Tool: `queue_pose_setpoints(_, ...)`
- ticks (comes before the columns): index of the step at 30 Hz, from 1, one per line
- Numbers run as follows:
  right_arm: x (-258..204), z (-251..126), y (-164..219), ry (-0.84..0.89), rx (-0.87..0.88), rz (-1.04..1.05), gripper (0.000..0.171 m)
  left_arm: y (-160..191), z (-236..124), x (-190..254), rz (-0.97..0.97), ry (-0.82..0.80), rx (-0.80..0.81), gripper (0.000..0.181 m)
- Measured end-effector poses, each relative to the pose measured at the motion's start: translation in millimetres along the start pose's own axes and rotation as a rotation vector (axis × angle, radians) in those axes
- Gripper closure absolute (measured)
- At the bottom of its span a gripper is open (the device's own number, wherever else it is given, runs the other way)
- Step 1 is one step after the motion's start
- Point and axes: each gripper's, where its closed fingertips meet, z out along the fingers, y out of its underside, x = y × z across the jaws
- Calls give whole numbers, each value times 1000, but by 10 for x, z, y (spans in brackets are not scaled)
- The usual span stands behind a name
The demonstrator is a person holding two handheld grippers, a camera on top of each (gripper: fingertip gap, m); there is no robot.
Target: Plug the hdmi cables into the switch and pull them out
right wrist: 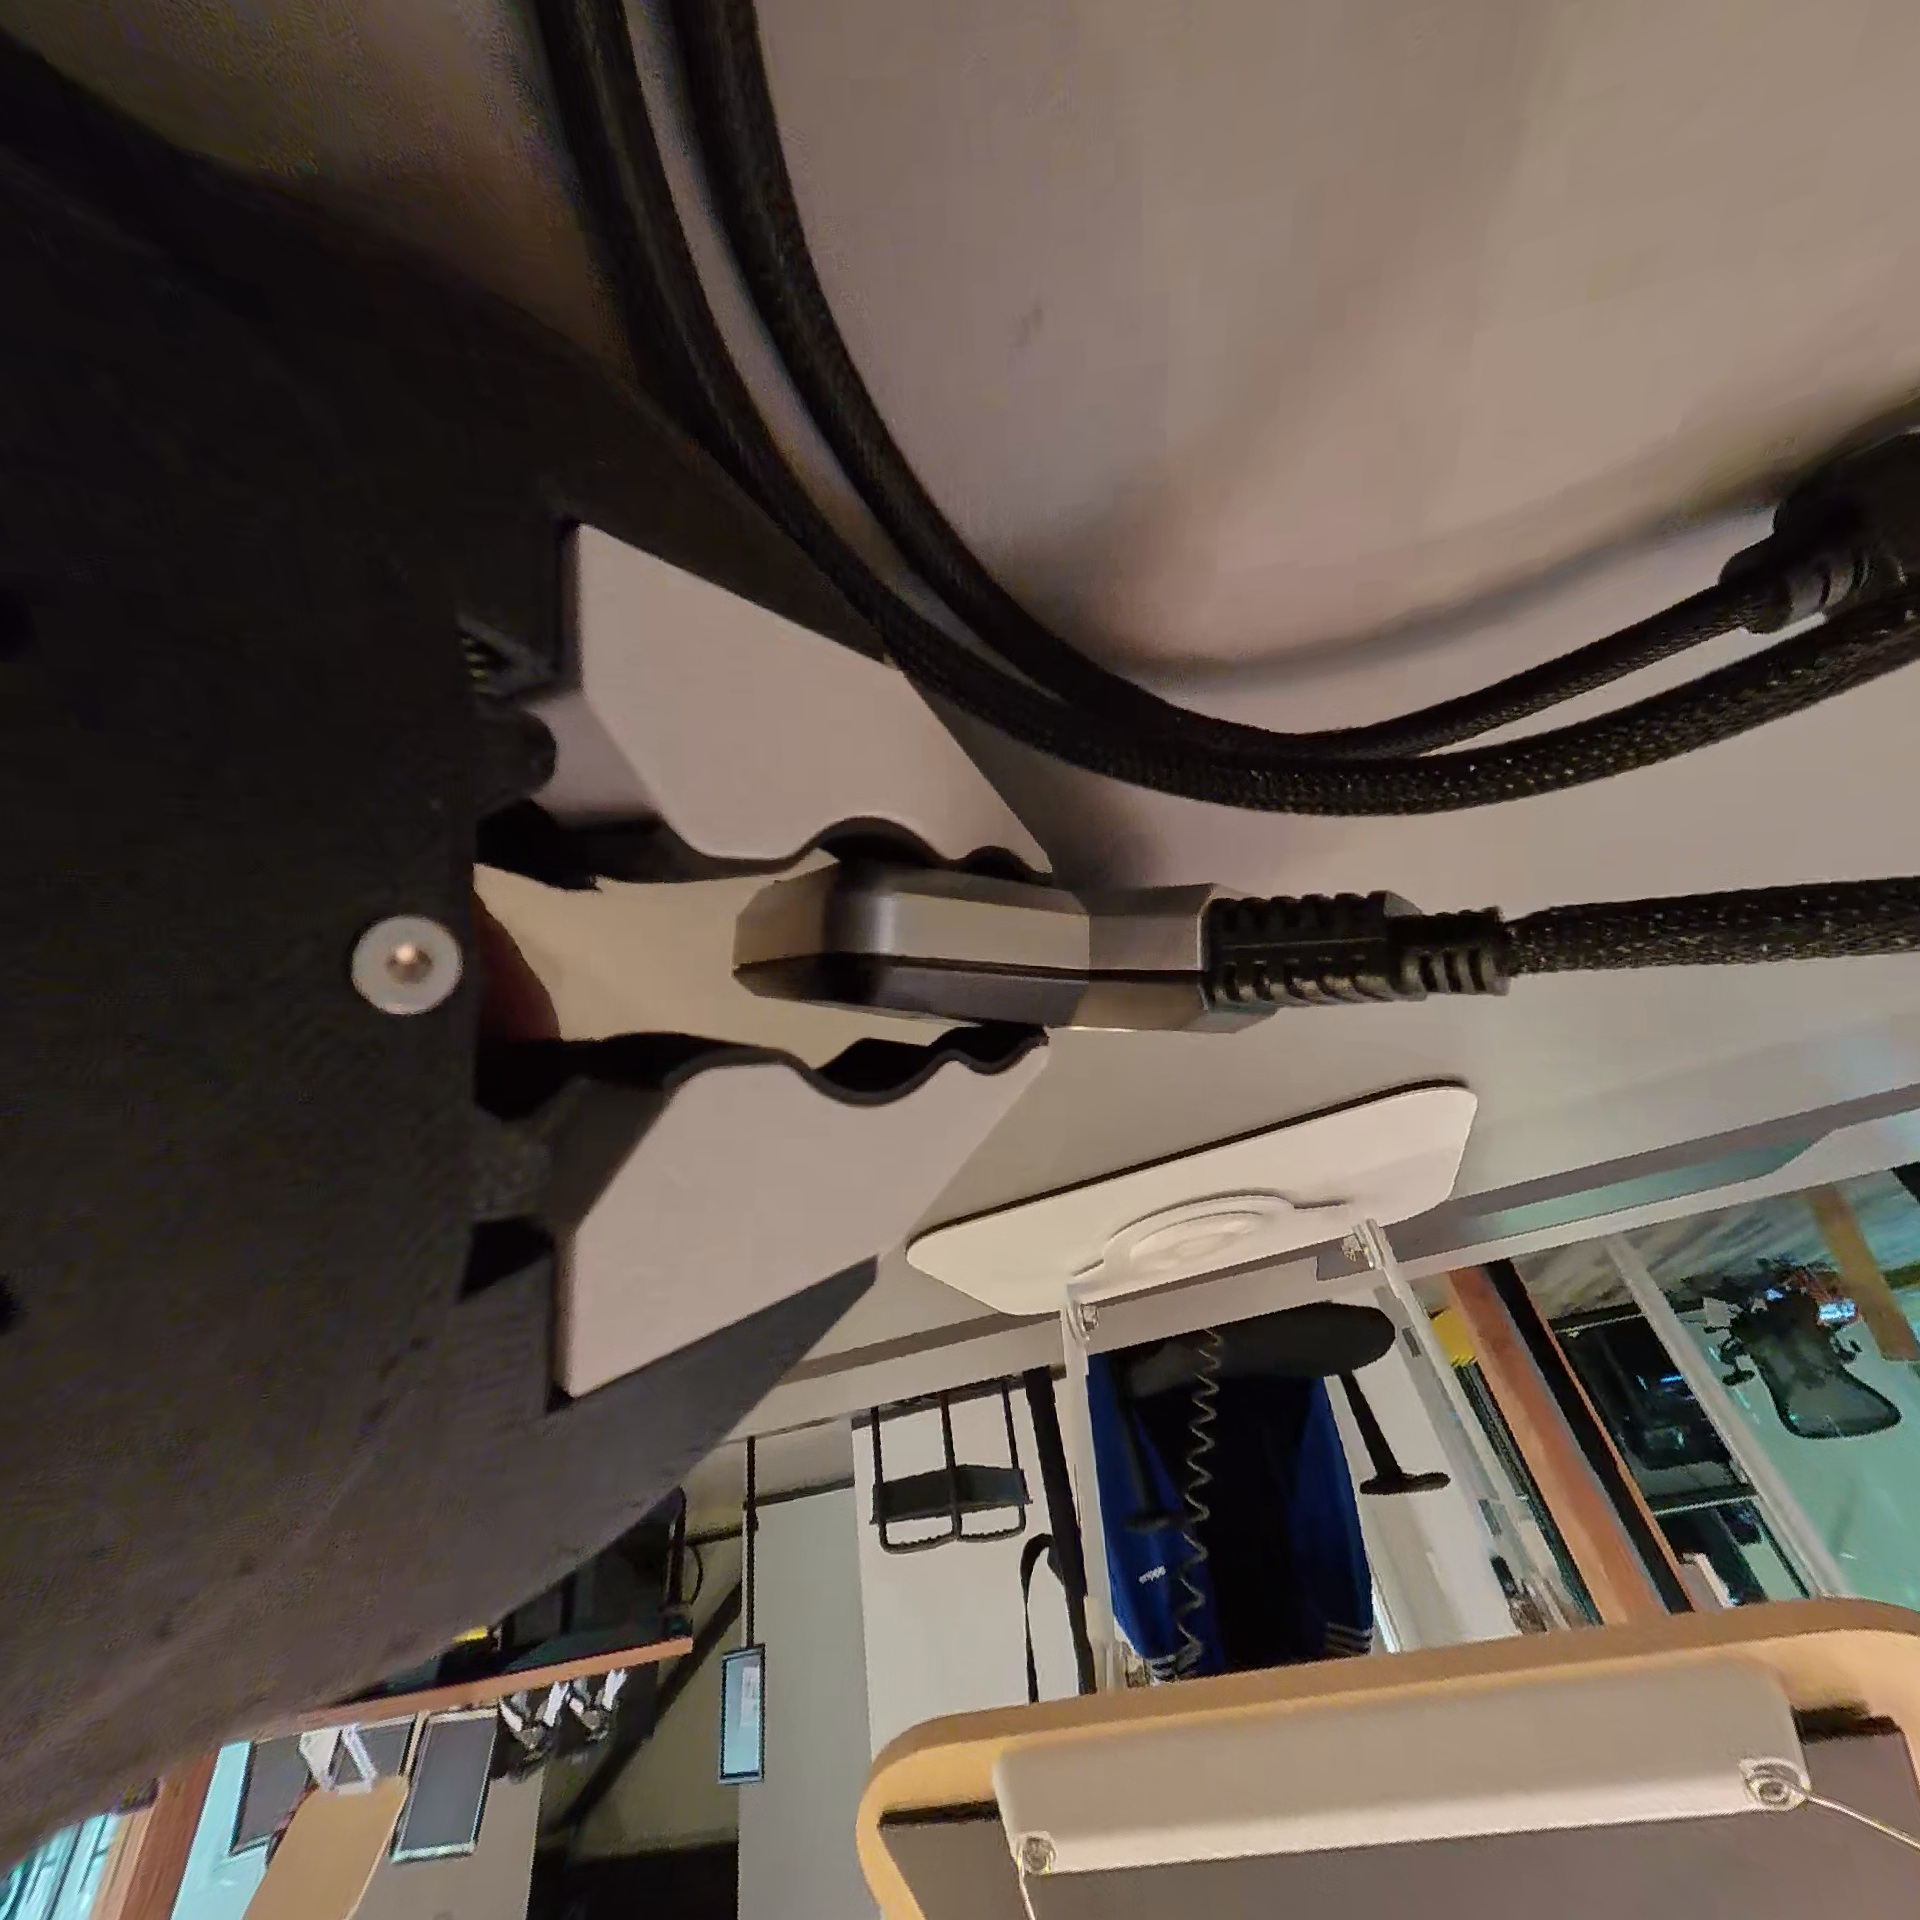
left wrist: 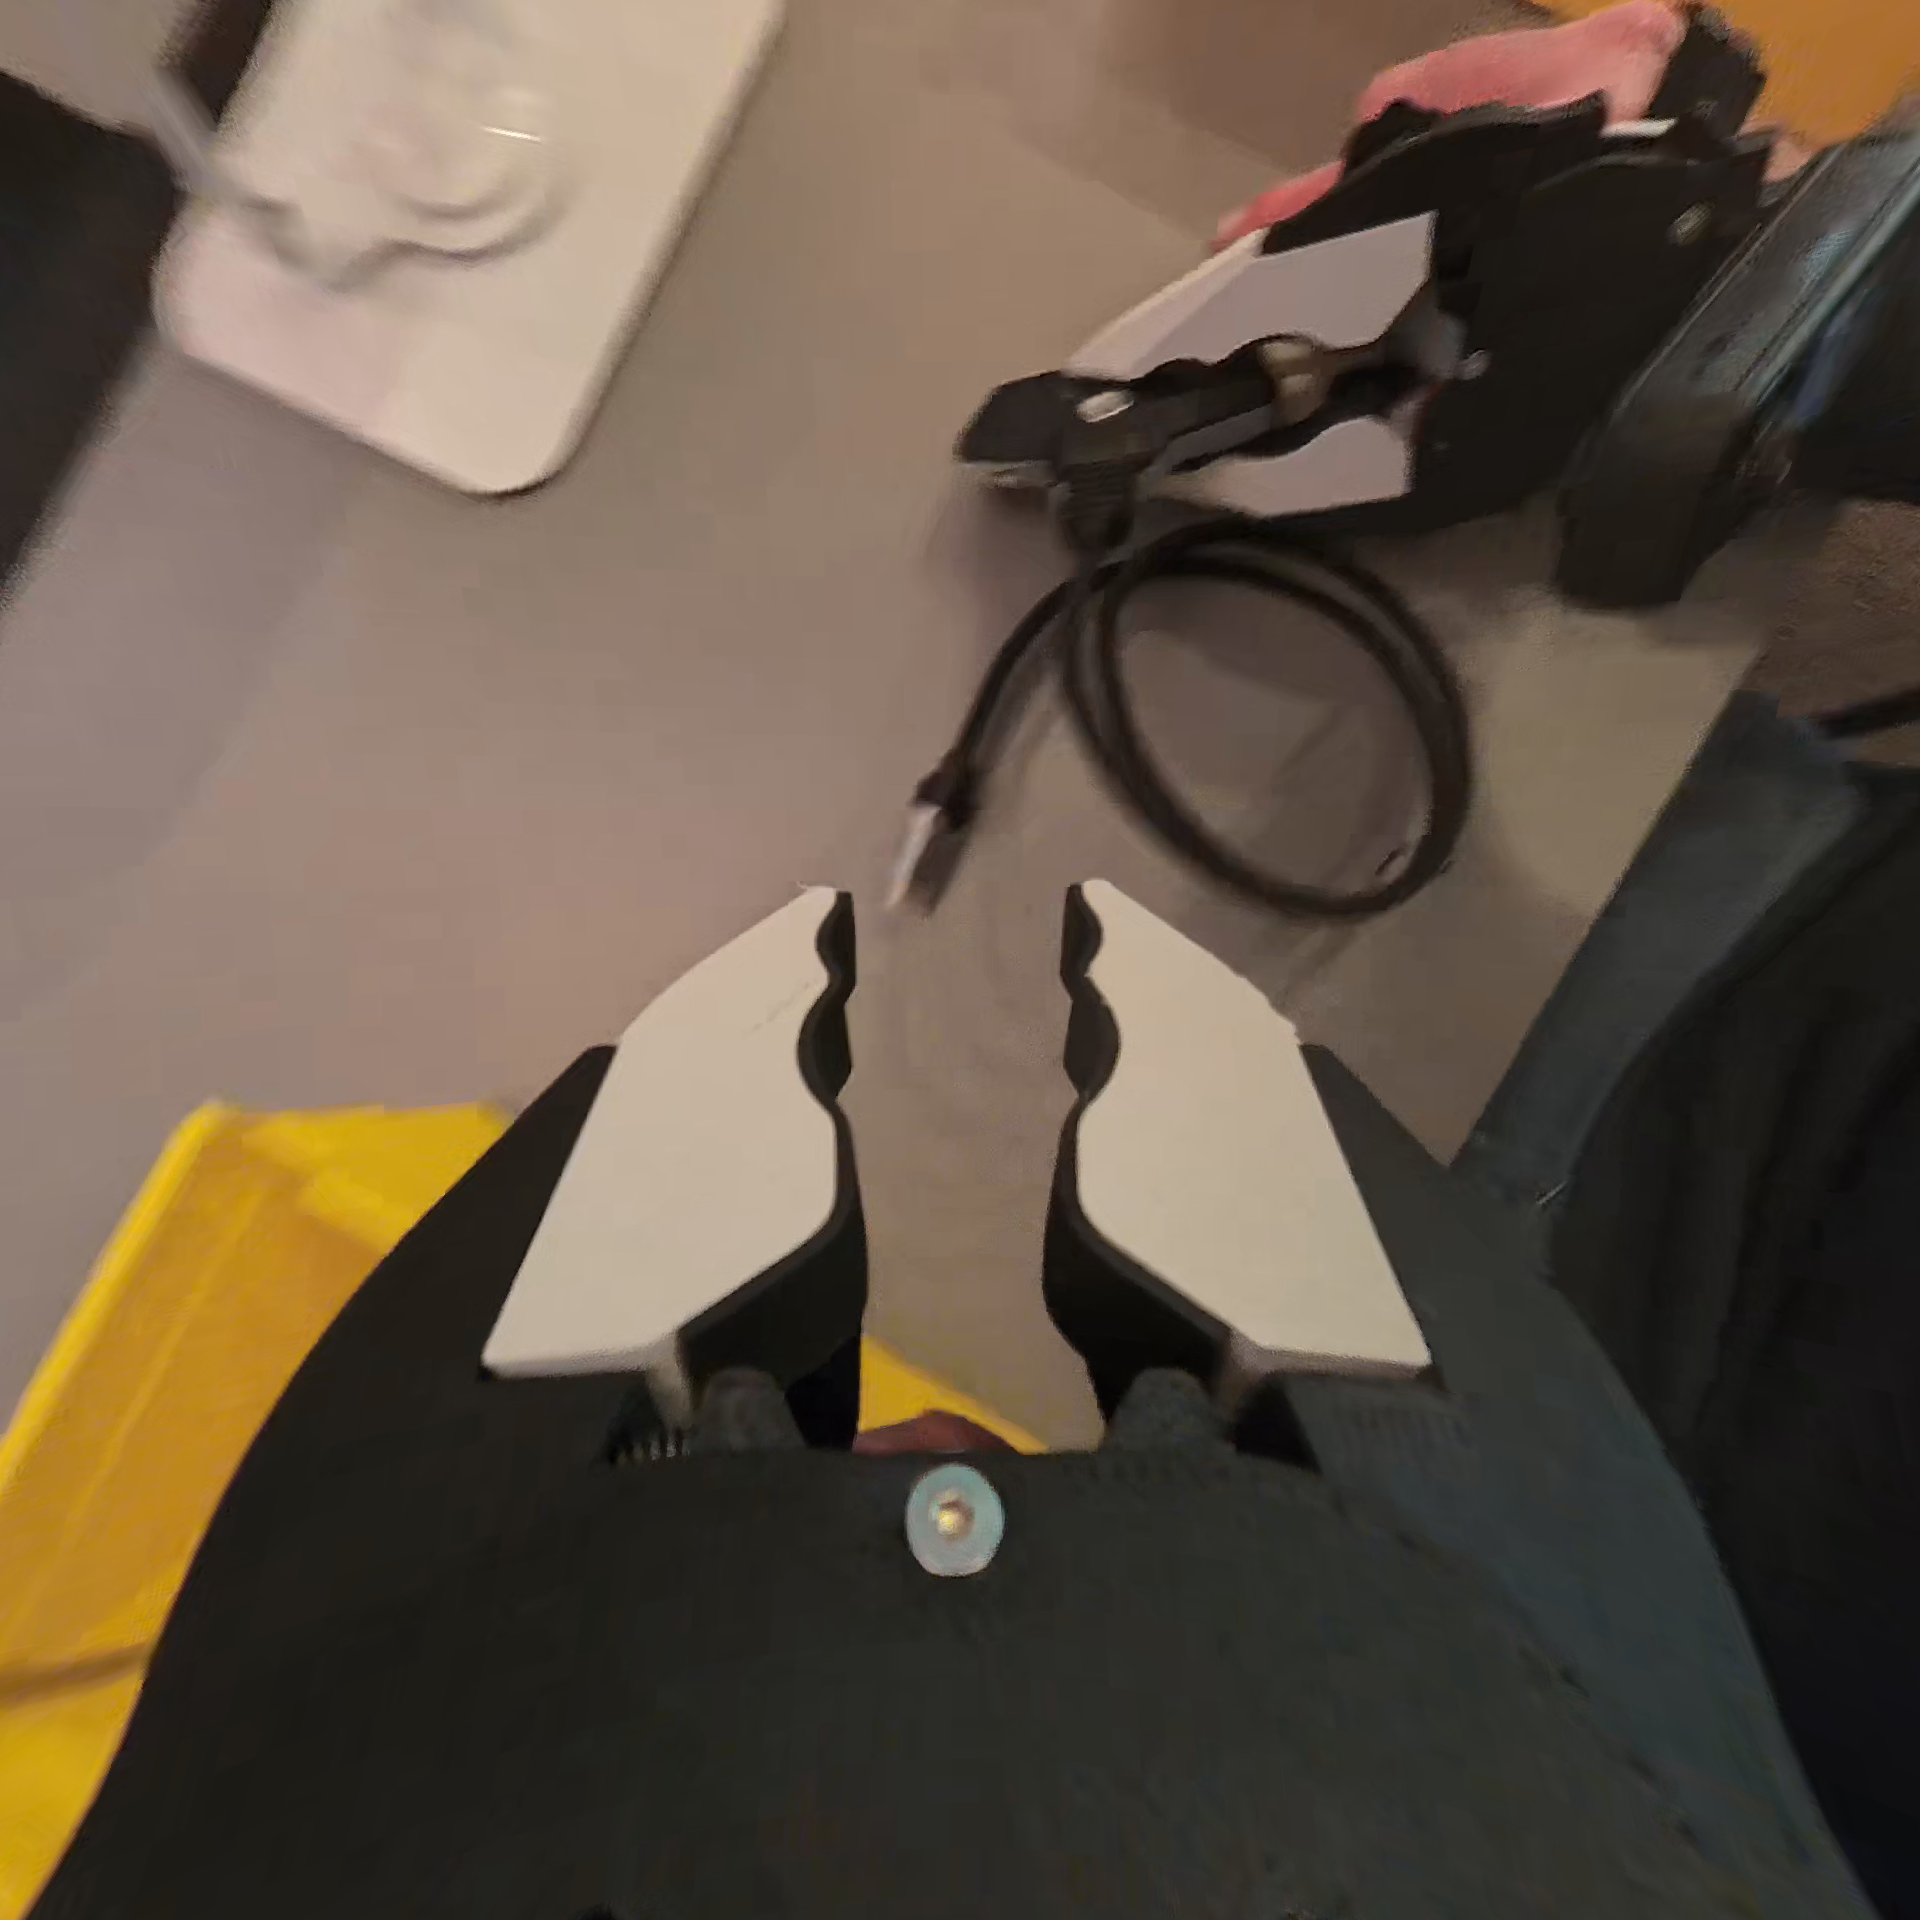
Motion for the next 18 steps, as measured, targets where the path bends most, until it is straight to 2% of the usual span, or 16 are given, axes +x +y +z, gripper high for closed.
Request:
queue_pose_setpoints(1,-3,0,0,0,0,0,147,135,-202,-122,12,-58,6,145)
queue_pose_setpoints(5,-19,3,2,-5,-2,5,146,1117,-765,-759,38,-328,-228,138)
queue_pose_setpoints(9,-30,1,9,-8,-1,22,145,2022,-866,-1133,33,-405,-446,128)
queue_pose_setpoints(13,-29,-1,6,-2,1,20,145,2462,-703,-1332,47,-420,-525,134)
queue_pose_setpoints(16,-27,-5,5,1,7,26,145,2481,-637,-1380,61,-437,-476,152)
queue_pose_setpoints(17,-26,-6,5,0,9,29,145,2451,-647,-1359,63,-432,-447,168)
queue_pose_setpoints(18,-25,-6,4,-1,11,33,145,2411,-686,-1373,63,-456,-418,170)
